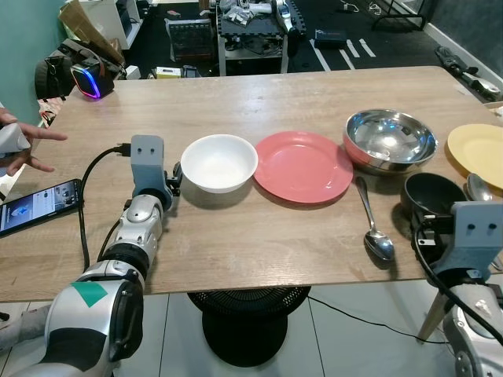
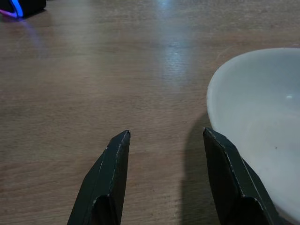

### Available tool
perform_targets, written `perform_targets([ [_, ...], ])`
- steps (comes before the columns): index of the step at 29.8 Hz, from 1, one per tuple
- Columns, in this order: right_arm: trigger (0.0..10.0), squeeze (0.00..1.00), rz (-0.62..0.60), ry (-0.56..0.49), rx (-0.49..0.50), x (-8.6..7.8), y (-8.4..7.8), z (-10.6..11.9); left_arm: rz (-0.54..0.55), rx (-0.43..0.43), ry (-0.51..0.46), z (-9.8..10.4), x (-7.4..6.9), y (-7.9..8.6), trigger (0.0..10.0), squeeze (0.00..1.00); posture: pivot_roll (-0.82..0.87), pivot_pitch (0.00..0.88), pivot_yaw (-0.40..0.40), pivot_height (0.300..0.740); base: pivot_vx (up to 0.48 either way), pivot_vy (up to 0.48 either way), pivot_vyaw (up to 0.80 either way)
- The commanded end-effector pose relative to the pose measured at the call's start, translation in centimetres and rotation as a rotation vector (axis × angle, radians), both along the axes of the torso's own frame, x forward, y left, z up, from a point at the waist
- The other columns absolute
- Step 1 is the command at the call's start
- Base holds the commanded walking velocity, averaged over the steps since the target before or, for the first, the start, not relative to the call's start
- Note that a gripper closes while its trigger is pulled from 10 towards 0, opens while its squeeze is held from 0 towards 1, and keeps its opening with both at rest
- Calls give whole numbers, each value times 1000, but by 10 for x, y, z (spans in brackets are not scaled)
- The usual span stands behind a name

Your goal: Setting the table

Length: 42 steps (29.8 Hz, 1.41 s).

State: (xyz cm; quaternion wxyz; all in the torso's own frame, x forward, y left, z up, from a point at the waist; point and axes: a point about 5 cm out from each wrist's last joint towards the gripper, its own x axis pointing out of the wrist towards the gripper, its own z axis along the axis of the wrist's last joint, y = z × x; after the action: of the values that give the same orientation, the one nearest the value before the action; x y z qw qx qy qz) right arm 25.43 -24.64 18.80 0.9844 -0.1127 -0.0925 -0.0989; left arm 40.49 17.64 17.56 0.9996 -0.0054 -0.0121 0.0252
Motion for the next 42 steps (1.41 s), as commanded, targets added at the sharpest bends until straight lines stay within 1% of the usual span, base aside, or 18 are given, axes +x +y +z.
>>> perform_targets([
  [1, 10000, 0, 1, 11, 6, -4, -1, -2, -6, -18, 31, -6, -1, 1, 10000, 0, -385, 178, 110, 740, 0, 0, 0],
  [4, 10000, 0, 0, 12, 5, -4, -1, -2, -8, -31, 40, -8, -1, 0, 10000, 0, -385, 178, 110, 740, 0, 0, 0],
  [5, 10000, 0, 0, 10, 3, -5, -1, -1, -5, -74, 56, -11, -2, -1, 10000, 0, -401, 181, 110, 740, 0, 0, 0],
  [6, 10000, 0, -1, 10, 1, -5, -2, 0, -1, -92, 61, -12, -2, -1, 10000, 0, -405, 180, 110, 740, 0, 0, 0],
  [9, 10000, 0, -7, 9, -3, -7, -4, 1, 4, -103, 72, -15, -3, -1, 10000, 0, -411, 180, 111, 740, 0, 0, 0],
  [12, 10000, 0, -11, 10, -5, -8, -5, 1, 3, -99, 77, -17, -4, -1, 10000, 0, -413, 181, 112, 740, 0, 0, 0],
  [16, 10000, 0, -17, 12, -11, -11, -7, 2, -11, -70, 100, -24, -6, -4, 10000, 0, -425, 186, 112, 740, 0, 0, 0],
  [22, 10000, 0, -20, 11, -15, -12, -8, 4, -18, -56, 109, -27, -7, -6, 10000, 0, -432, 188, 110, 740, 0, 0, 0],
  [25, 10000, 0, -22, 13, -20, -13, -9, 5, -32, -33, 119, -29, -7, -9, 10000, 0, -437, 191, 109, 740, 0, 0, 0],
  [29, 10000, 0, -22, 14, -22, -14, -9, 6, -33, -18, 132, -33, -9, -9, 10000, 0, -442, 194, 109, 740, 0, 0, 0],
  [30, 10000, 0, -22, 15, -24, -14, -9, 6, -31, -4, 141, -35, -10, -9, 10000, 0, -445, 193, 109, 740, 0, 0, 0],
  [32, 10000, 0, -22, 16, -24, -14, -9, 6, -31, -3, 141, -36, -10, -9, 10000, 0, -445, 193, 109, 740, 0, 0, 0],
  [33, 10000, 0, -21, 15, -26, -14, -10, 7, -21, -25, 127, -32, -9, -7, 10000, 0, -442, 193, 108, 740, 0, 0, 0],
  [36, 10000, 0, -24, 12, -24, -13, -10, 7, -9, -42, 106, -26, -7, -4, 10000, 0, -436, 191, 110, 740, 0, 0, 0],
  [42, 10000, 0, -20, 14, -18, -12, -8, 6, 7, -40, 83, -18, -5, 3, 10000, 0, -429, 185, 112, 740, 0, 0, 0],
])
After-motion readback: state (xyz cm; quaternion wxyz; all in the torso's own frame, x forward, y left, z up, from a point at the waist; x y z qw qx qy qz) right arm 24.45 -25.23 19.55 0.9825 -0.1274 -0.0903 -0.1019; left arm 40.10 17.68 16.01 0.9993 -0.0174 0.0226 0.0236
